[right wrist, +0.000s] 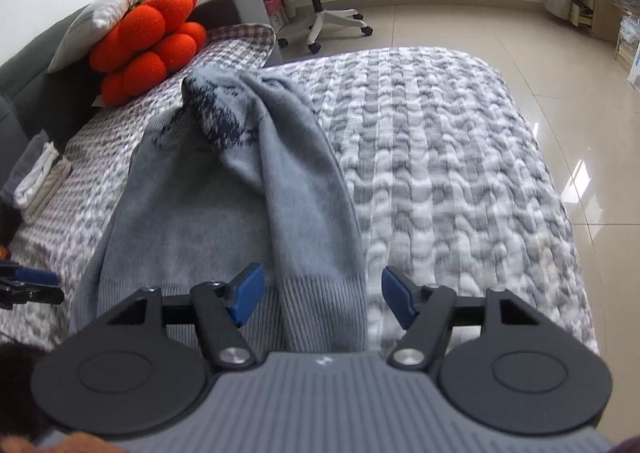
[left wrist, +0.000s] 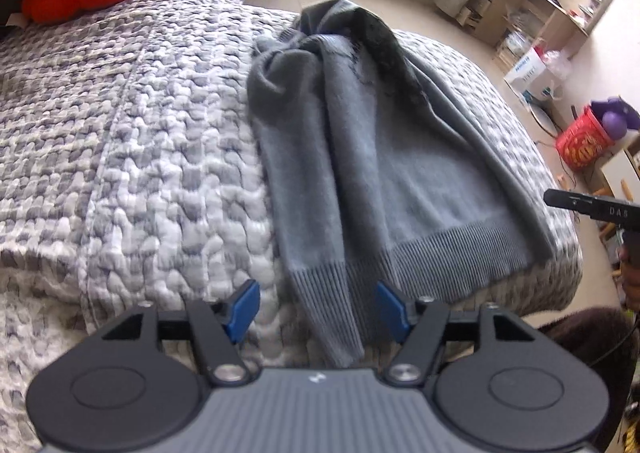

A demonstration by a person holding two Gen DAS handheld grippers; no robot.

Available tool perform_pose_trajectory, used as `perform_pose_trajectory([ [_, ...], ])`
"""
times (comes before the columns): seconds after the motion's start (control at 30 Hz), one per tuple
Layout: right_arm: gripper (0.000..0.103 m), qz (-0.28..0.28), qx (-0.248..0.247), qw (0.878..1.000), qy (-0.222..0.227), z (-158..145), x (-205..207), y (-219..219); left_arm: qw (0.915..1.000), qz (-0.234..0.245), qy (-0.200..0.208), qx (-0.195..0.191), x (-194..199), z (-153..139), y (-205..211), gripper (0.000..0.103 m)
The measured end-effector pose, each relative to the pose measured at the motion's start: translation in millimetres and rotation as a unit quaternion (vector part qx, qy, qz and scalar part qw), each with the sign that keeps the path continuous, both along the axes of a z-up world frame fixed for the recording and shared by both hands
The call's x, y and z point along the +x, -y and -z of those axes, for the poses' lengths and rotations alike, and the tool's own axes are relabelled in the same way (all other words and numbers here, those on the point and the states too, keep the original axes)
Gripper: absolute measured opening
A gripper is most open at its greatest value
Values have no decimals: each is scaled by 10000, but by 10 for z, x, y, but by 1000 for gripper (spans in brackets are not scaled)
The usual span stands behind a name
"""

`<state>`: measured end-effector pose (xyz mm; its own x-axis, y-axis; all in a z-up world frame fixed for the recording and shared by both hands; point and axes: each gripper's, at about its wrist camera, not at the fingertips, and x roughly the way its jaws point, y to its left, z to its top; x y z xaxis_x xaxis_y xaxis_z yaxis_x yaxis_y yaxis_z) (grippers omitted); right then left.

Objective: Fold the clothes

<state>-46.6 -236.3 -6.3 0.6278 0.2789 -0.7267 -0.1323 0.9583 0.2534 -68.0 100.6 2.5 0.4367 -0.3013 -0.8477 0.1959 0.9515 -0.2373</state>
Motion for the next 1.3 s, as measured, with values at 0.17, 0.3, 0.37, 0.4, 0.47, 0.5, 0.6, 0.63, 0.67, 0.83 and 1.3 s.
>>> perform_pose_trajectory([
  [0.17,69,1,156,9998,128,-78,290,-70,9997,-162,191,35,303,-121,-9,66],
  [0.3,69,-21,232,9994,241,-133,542,-157,9990,-300,317,-74,560,-190,-19,66],
  [0.37,69,-43,241,9993,273,-149,656,-190,9987,-370,344,-99,685,-203,-29,66],
  [0.4,69,-51,241,9993,288,-158,715,-204,9985,-401,345,-101,750,-203,-32,66],
  [0.47,69,-66,238,9992,318,-175,833,-232,9982,-485,344,-113,895,-203,-44,66],
  [0.5,69,-63,240,9991,332,-184,885,-239,9978,-546,373,-108,973,-197,-58,66],
  [0.6,69,-60,271,9990,345,-166,1074,-259,9952,-779,591,-93,1198,-154,-118,65],
  [0.63,69,-58,282,9990,344,-153,1142,-266,9942,-848,651,-100,1272,-131,-141,65],
  [0.67,69,-57,294,9990,342,-140,1211,-273,9933,-913,701,-110,1348,-107,-164,64],
  [0.83,69,-50,351,9988,334,-75,1552,-307,9911,-1119,616,-367,1752,60,-282,63],
  [1.3,67,-204,577,9978,263,215,2453,-530,9900,-757,527,-1068,2456,395,-236,59],
])
